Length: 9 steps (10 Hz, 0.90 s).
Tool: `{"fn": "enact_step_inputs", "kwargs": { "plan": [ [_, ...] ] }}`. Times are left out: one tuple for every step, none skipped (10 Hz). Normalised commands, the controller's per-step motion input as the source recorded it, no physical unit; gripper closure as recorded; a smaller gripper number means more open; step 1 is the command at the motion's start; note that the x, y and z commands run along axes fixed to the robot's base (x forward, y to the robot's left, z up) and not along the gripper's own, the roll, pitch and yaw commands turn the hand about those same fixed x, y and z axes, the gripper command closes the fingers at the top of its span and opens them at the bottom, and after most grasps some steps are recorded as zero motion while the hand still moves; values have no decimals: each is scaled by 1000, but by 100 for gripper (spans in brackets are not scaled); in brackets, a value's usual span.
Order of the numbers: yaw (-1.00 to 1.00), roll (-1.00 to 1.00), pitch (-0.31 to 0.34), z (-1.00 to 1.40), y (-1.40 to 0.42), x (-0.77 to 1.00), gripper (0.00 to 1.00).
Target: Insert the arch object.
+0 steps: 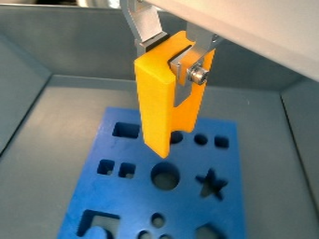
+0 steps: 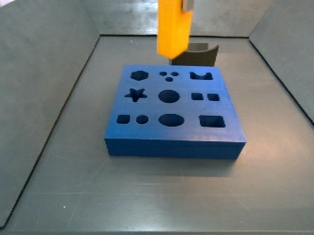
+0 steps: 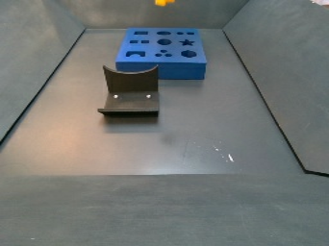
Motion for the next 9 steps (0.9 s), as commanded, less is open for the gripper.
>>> {"fn": "enact_step_inputs", "kwargs": {
  "plan": [
    [-777, 59, 0, -360, 229, 369, 100],
    [-743, 0, 0, -311, 291, 414, 100],
    [-720, 0, 0, -297, 309, 437, 100],
    [-717, 0, 0, -291, 311, 440, 100],
    [-717, 0, 4, -300, 311, 440, 100],
    [-726, 0, 0, -286, 306, 440, 100],
    [-731, 0, 0, -271, 306, 446, 100],
    [-737, 0, 0, -266, 300, 446, 100],
    [-763, 0, 0, -243, 283, 431, 100]
  ]
}}
